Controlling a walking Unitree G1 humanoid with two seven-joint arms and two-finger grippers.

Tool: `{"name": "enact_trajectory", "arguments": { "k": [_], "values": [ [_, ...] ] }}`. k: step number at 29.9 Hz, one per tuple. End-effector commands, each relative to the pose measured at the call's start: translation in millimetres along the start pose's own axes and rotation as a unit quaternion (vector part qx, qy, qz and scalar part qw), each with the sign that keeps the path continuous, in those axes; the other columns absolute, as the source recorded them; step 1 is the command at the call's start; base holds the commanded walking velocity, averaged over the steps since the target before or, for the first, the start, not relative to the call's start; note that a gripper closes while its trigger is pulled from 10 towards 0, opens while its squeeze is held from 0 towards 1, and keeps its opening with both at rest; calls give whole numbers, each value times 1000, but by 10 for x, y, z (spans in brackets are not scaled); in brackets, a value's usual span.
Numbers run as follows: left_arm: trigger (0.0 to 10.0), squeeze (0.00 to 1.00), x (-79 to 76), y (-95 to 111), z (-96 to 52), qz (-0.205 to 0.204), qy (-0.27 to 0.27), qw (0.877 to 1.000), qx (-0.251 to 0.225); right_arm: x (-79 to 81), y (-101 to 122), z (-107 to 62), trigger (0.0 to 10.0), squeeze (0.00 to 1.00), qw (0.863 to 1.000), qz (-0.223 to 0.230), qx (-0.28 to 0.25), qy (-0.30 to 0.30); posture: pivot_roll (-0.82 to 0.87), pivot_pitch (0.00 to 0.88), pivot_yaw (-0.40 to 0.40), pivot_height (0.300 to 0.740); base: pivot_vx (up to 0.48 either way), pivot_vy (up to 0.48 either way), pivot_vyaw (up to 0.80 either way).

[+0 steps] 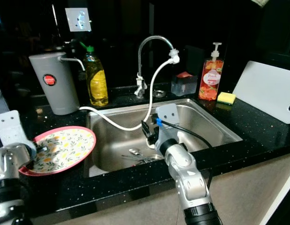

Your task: Kitchen organization

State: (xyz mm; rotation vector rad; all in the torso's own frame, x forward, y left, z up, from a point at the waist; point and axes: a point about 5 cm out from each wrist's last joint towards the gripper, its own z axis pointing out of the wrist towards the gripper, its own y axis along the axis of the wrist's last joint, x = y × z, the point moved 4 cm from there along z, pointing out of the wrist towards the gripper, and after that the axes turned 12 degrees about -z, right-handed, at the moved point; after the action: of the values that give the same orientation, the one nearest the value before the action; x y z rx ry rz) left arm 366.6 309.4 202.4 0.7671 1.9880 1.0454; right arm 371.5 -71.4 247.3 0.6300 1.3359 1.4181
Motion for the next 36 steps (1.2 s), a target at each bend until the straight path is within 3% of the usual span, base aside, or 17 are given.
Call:
{"name": "enact_trajectory", "arguments": {
  "k": [1, 5, 7, 8, 9, 10, 11, 14, 17, 21, 25, 26, 28, 30, 31, 34, 36],
  "values": [
    [0, 0, -29, -95, 31, -4, -4, 1000, 20, -31, 31, -21, 10000, 0, 1000, 3, -9, -8, 9, 0, 50, 740, 0, 0, 0],
    [0, 0, -38, -88, 37, -1, -4, 1000, 18, -39, 32, -24, 10000, 0, 1000, 4, -9, -10, 5, 0, 52, 740, 0, 0, 0],
    [0, 0, -62, 30, 22, 31, -1, 999, -22, -47, 35, -24, 10000, 0, 1000, 4, -9, -12, 5, 0, 54, 740, 0, 0, 0],
    [5333, 0, -116, 177, -22, 59, -6, 996, -70, -50, 35, -25, 10000, 0, 1000, 3, -9, -12, 6, 0, 51, 740, 0, 0, 0],
    [5333, 0, -116, 177, -22, 59, -6, 996, -70, -50, 35, -25, 10000, 0, 1000, 3, -9, -12, 6, 0, 51, 740, 0, 0, 0],
    [5333, 0, -161, 274, -60, 78, -10, 992, -102, -52, 35, -26, 10000, 0, 1000, 3, -9, -12, 6, 0, 51, 740, 0, 0, 0],
    [10000, 0, -234, 365, -107, 92, -26, 987, -130, -53, 36, -28, 10000, 0, 1000, 3, -9, -12, 8, 0, 52, 740, 0, 0, 0],
    [10000, 0, -310, 434, -154, 103, -46, 983, -147, -52, 35, -29, 10000, 0, 1000, 3, -9, -12, 8, 0, 52, 740, 0, 0, 0],
    [10000, 0, -513, 535, -279, 175, -102, 964, -175, -41, 32, -31, 10000, 0, 1000, 4, -9, -11, 7, 0, 54, 740, 0, 0, 0],
    [10000, 0, -644, 405, -318, 228, -173, 950, -128, -45, 30, -32, 10000, 0, 1000, 4, -8, -12, 5, 0, 56, 740, 0, 0, 0],
    [10000, 0, -678, 362, -342, 255, -202, 938, -118, -49, 26, -35, 10000, 0, 1000, 3, -7, -13, 2, 0, 58, 740, 0, 0, 0],
    [10000, 0, -680, 320, -356, 280, -215, 929, -108, -53, 23, -38, 10000, 0, 1000, 3, -7, -14, 2, 0, 58, 740, 0, 0, 0],
    [10000, 0, -668, 293, -357, 296, -217, 925, -101, -55, 24, -40, 10000, 0, 1000, 3, -7, -14, 1, 0, 60, 740, 0, 0, 0],
    [10000, 0, -595, 238, -350, 346, -218, 909, -84, -60, 25, -43, 10000, 0, 1000, 2, -7, -15, 1, 0, 60, 740, 0, 0, 0],
    [10000, 0, -595, 238, -350, 346, -218, 909, -84, -60, 25, -43, 10000, 0, 1000, 2, -7, -15, 1, 0, 60, 740, 0, 0, 0],
    [10000, 0, -475, 190, -361, 414, -220, 881, -63, -68, 26, -49, 10000, 0, 1000, 2, -7, -17, -1, 0, 66, 740, 0, 0, 0],
    [10000, 0, -437, 170, -358, 434, -215, 873, -56, -72, 22, -52, 10000, 0, 1000, 2, -6, -17, 2, 0, 67, 740, 0, 0, 0]
  ]
}}
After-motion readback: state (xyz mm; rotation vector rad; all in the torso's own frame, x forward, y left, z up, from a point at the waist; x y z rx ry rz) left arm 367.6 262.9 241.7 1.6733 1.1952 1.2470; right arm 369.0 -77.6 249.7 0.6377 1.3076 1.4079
